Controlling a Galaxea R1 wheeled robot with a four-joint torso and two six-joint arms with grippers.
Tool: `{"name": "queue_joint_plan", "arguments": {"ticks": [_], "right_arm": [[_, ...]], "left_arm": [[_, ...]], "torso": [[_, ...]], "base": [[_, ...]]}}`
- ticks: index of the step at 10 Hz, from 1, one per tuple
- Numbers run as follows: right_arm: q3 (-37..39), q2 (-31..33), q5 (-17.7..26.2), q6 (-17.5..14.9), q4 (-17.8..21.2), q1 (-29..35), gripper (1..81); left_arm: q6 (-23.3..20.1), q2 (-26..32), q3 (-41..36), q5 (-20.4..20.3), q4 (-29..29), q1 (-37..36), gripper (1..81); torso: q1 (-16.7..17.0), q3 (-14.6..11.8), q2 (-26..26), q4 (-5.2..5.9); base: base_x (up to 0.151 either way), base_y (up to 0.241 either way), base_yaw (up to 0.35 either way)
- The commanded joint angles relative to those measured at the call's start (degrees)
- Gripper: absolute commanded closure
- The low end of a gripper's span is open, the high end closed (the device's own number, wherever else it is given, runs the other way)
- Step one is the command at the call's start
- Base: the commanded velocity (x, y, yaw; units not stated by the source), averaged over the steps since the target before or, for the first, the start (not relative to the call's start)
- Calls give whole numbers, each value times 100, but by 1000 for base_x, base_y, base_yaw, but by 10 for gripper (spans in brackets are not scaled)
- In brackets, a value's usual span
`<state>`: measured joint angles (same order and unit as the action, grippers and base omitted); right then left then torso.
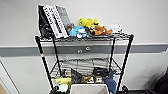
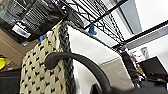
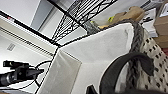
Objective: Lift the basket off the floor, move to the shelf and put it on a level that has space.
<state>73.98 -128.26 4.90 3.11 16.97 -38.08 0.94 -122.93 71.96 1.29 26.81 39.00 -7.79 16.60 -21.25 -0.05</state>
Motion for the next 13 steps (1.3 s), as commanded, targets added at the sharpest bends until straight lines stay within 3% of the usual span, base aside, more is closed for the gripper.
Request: {"name": "queue_joint_plan", "arguments": {"ticks": [1,3,8,13], "right_arm": [[-298,166,-7,14,184,849,811],[-341,192,-7,14,193,850,811],[-509,333,2,14,315,1060,811],[-544,368,72,14,544,1553,811]], "left_arm": [[-15,198,-332,55,61,-819,811],[-15,224,-393,55,61,-845,811],[-6,365,-587,64,79,-1055,811],[328,400,-595,126,88,-1592,811]], "torso": [[0,0,0,0],[0,0,0,0],[0,0,4,0],[-2,0,6,0]], "base": [[123,0,0],[107,-31,0],[0,0,0],[0,0,0]]}}
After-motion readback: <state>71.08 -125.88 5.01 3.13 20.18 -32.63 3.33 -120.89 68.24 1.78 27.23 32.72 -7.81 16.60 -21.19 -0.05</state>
